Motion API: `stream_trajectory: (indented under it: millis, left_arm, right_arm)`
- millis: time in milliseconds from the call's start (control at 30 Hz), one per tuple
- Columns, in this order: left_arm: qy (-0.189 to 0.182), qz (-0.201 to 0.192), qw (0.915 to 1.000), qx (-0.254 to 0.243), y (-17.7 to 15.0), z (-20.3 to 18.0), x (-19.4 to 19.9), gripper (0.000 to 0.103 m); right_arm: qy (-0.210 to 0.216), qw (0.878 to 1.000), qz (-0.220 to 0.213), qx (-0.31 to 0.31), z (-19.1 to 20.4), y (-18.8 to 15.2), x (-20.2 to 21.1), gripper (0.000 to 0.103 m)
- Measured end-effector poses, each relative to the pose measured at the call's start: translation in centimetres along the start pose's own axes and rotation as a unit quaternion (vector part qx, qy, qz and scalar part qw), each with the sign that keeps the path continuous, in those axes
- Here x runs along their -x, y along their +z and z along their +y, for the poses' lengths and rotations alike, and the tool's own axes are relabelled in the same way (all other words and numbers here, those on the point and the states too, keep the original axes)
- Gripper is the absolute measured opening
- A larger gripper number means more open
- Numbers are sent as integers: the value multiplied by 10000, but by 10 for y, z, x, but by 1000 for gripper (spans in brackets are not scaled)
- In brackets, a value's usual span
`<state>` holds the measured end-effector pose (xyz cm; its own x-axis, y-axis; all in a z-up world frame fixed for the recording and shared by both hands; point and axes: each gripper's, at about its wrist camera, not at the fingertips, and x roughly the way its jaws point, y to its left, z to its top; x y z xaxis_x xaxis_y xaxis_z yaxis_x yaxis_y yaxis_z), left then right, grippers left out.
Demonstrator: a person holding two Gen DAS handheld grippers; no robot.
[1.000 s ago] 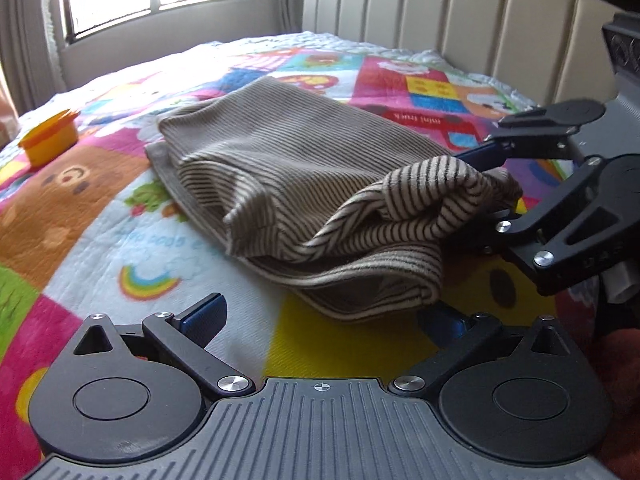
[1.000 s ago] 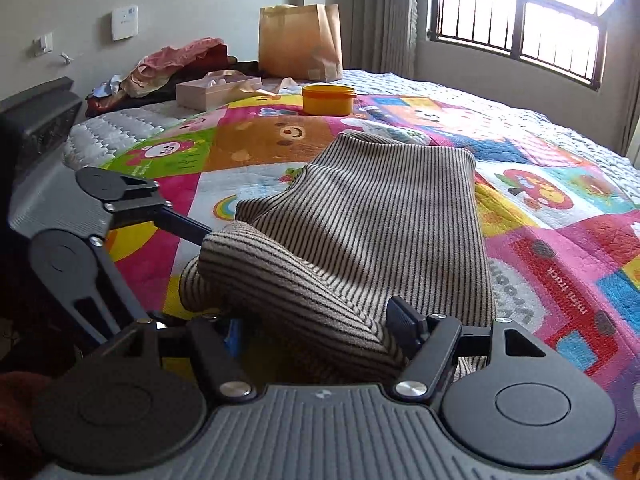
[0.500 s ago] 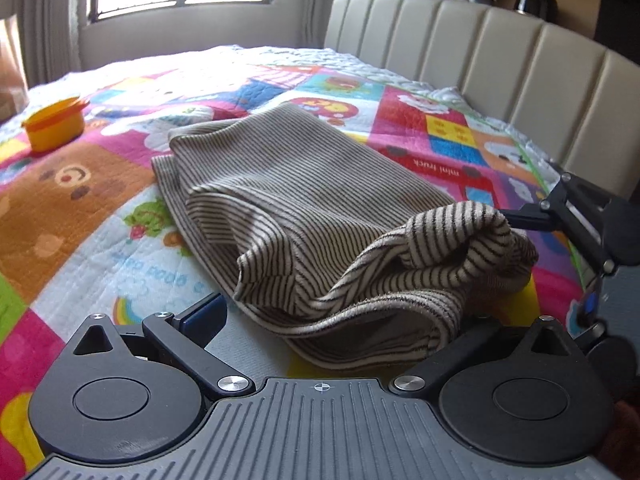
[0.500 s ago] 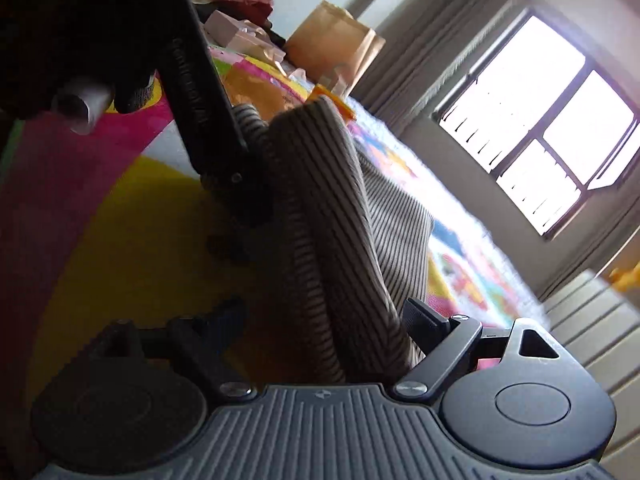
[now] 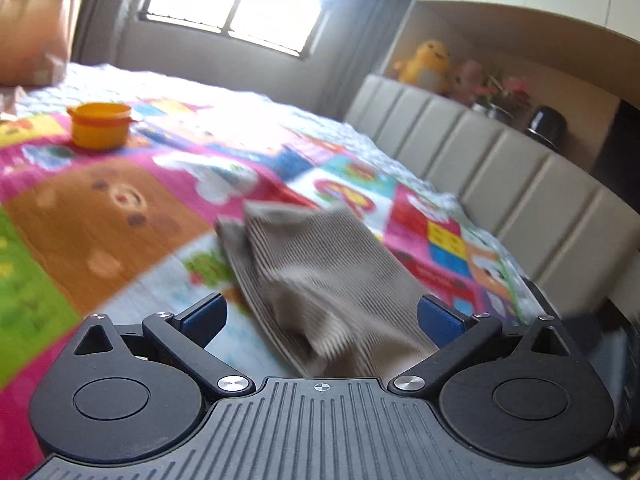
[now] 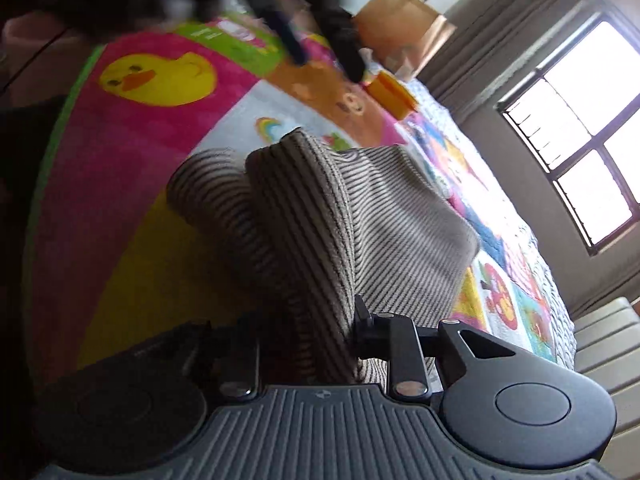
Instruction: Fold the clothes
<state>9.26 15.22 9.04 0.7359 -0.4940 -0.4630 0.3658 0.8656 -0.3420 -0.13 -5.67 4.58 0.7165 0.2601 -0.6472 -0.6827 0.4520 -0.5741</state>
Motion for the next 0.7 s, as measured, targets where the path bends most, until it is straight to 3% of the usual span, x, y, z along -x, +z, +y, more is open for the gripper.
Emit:
stream_trajectory:
  millis: [100, 233, 400, 533, 700]
  left_arm:
    - [130, 402, 9976, -541, 2, -2, -36, 103]
    - [425, 987, 9862, -1258, -16, 3, -75, 103]
    - [-44, 1099, 9890, -986, -26, 23, -84, 103]
    - [-124, 1020, 9910, -857, -26, 32, -80, 103]
    - [-13, 715, 9972, -217, -16, 56, -51, 103]
  right_arm:
    - [195, 9997, 96, 56, 5, 2, 13, 23]
    - [546, 9982, 216, 118, -10, 10, 54, 23]
    - [450, 9960, 100, 766, -47, 44, 89, 23]
    - [424, 9940, -106, 1000, -86, 68, 55, 23]
    - [725, 9940, -153, 804, -113, 84, -31, 26]
